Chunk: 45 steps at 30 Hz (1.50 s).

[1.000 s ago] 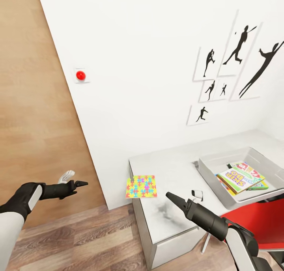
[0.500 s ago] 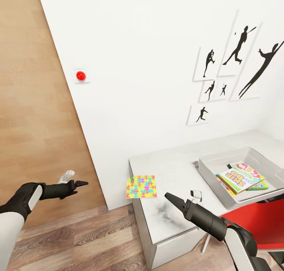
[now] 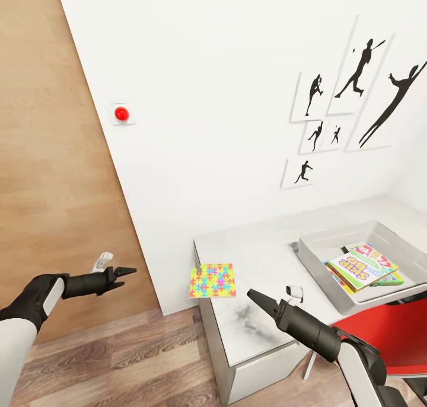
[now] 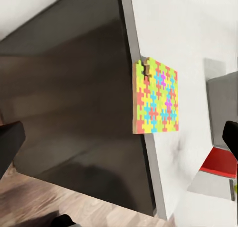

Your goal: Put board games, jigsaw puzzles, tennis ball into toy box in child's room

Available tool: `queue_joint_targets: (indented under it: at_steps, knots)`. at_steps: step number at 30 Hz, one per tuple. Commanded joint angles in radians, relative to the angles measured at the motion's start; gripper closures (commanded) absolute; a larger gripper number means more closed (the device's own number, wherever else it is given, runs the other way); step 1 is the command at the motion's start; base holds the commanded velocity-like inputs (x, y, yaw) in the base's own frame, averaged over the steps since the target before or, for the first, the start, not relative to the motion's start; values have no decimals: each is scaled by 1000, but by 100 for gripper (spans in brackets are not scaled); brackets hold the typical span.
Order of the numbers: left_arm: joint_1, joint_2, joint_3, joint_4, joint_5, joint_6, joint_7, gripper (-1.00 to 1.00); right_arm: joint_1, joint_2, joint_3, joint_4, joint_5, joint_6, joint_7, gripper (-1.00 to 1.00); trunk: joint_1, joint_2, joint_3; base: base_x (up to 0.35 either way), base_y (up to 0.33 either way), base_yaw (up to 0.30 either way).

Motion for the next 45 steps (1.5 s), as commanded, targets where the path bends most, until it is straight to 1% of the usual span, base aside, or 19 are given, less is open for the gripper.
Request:
queue_joint_targets:
  at_steps: [1, 3, 12, 15, 22, 25, 28, 31, 34, 36, 41, 43, 44, 45]
  knots:
    - [-1, 0, 2, 0, 0, 4, -6, -100, -1, 0, 0, 0, -4, 6, 1, -100, 1, -2, -2, 0, 0, 0]
    - [-1, 0, 1, 0, 0, 4, -12, -100, -1, 0, 0, 0, -4, 7, 1, -100, 1, -2, -2, 0, 0, 0]
    - [-1, 0, 2, 0, 2, 3, -28, -100, -1, 0, 0, 0, -5, 17, 0, -100, 35, -65, -30, 0, 0, 0]
    - [-1, -1, 2, 0, 3, 3, -30, -100, -1, 0, 6, 0, -5, 21, 1, -100, 47, -86, -40, 0, 0, 0]
    - [-1, -6, 2, 1, 4, 3, -32, -100, -1, 0, 10, 0, -6, 12, 2, -100, 73, -135, -62, 0, 0, 0]
    - [-1, -8, 2, 1, 4, 3, -33, -100, -3, 2, 4, 13, -12, 6, -1, -100, 85, -156, -71, 0, 0, 0]
    - [-1, -9, 2, 1, 4, 3, -33, -100, -5, 3, -12, 29, -17, 2, -7, -100, 96, -177, -80, 0, 0, 0]
    - [-1, -10, 2, 1, 3, 3, -33, -100, -5, 4, -24, 25, -21, 3, -13, -100, 108, -198, -90, 0, 0, 0]
    - [-1, -13, 2, 1, 3, 3, -33, -100, -5, 5, -27, 14, -25, 7, -13, -100, 119, -219, -99, 0, 0, 0]
    - [-1, -16, 2, 0, 2, 3, -33, -100, -5, 7, -22, 10, -31, 13, -12, -100, 127, -233, -105, 0, 0, 0]
    - [-1, -22, 2, 1, 2, 3, -33, -100, -4, 25, 33, 5, -80, 76, -9, -100, 146, -268, -121, 0, 0, 0]
    - [-1, -23, 2, 1, 2, 3, -33, -100, -3, 31, 53, 4, -110, 111, -8, -100, 154, -282, -127, 0, 0, 0]
    - [-1, -24, 2, 1, 2, 4, -33, -100, -3, 35, 68, 3, -143, 143, -8, -100, 158, -289, -130, 0, 0, 0]
    - [-1, -24, 2, 1, 2, 4, -33, -100, -2, 36, 73, 3, -159, 155, -8, -100, 162, -296, -134, 0, 0, 0]
